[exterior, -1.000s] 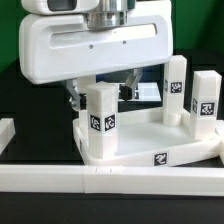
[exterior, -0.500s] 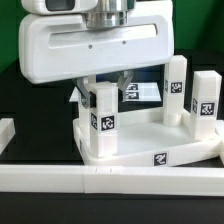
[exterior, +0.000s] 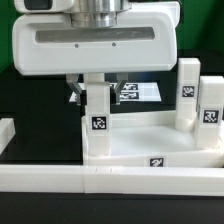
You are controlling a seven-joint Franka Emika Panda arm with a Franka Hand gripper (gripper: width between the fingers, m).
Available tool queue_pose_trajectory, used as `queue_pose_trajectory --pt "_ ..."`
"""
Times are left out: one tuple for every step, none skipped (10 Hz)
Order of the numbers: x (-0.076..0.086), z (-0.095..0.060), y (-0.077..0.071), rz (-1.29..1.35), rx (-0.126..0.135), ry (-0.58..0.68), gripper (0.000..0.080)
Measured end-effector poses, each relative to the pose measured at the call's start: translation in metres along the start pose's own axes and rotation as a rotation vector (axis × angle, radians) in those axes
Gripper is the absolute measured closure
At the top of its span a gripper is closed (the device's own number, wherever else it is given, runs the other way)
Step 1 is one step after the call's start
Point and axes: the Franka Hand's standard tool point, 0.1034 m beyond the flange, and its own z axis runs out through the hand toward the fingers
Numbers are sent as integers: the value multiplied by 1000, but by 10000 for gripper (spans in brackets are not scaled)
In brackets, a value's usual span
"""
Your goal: Assemble desk
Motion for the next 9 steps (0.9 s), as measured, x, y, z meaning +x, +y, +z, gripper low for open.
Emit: queue_pose_trajectory --pt "0 0 0 132 -1 1 511" --pt "0 0 2 161 -6 1 511" --pt "0 0 2 161 -5 1 505" --pt "0 0 2 160 -5 1 505" --pt "0 0 2 160 -5 1 269" --pt "0 0 2 160 -5 1 269" --pt "0 0 2 160 -5 1 175" --pt "0 0 2 160 -5 1 175" --pt "0 0 2 160 -5 1 154"
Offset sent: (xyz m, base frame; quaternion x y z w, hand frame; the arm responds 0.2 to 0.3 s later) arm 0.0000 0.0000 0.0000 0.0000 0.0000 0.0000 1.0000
